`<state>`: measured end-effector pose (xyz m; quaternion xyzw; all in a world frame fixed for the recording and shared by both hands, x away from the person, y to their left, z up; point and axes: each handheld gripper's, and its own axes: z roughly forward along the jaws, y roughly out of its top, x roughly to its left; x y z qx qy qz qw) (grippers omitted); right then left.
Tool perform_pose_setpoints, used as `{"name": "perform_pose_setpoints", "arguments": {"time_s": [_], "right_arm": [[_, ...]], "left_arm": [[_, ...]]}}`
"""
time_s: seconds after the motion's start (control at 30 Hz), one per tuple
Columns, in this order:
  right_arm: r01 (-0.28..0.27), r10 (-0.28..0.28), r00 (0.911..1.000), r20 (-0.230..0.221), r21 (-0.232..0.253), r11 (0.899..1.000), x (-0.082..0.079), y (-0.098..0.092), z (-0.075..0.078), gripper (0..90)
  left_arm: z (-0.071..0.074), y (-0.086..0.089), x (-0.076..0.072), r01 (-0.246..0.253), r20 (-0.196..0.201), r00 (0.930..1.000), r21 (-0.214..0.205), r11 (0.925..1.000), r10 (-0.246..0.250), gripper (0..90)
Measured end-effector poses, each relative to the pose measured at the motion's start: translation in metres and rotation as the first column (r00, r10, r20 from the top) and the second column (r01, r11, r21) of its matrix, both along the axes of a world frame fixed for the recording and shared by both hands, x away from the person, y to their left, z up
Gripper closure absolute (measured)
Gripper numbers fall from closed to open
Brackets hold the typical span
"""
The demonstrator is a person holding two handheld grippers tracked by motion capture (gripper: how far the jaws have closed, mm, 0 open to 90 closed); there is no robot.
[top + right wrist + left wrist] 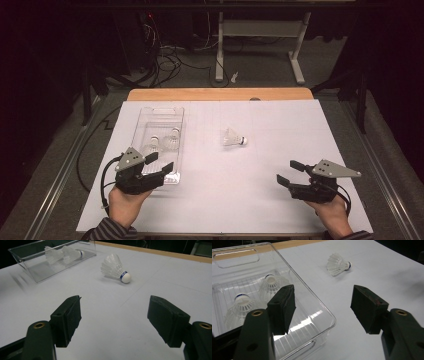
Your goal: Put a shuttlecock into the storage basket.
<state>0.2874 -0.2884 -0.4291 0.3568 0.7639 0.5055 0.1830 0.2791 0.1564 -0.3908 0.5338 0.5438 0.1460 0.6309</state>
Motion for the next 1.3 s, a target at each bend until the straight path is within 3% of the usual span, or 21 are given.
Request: {"name": "perform_pose_setpoints", "arguments": {"time_s": [0.23,0.63,1.3], "right_arm": [[0.004,-0.004,1.0000,0.001,0.002,1.000,0.001,0.000,0.000,27.7],[0.003,-0.003,1.0000,0.001,0.001,1.000,0.000,0.000,0.000,27.7],[0.000,0.000,1.0000,0.006,0.005,1.000,-0.002,-0.001,0.001,27.7]], "left_arm": [[-0.005,0.003,-0.005,-0.005,0.013,0.9999,-0.020,0.9998,0.005,37.2],[-0.015,0.006,-0.011,-0.013,0.017,0.9998,-0.017,0.9998,0.014,36.7],[-0.011,-0.007,-0.016,0.031,0.023,0.9993,-0.021,0.9993,-0.030,36.6]]}}
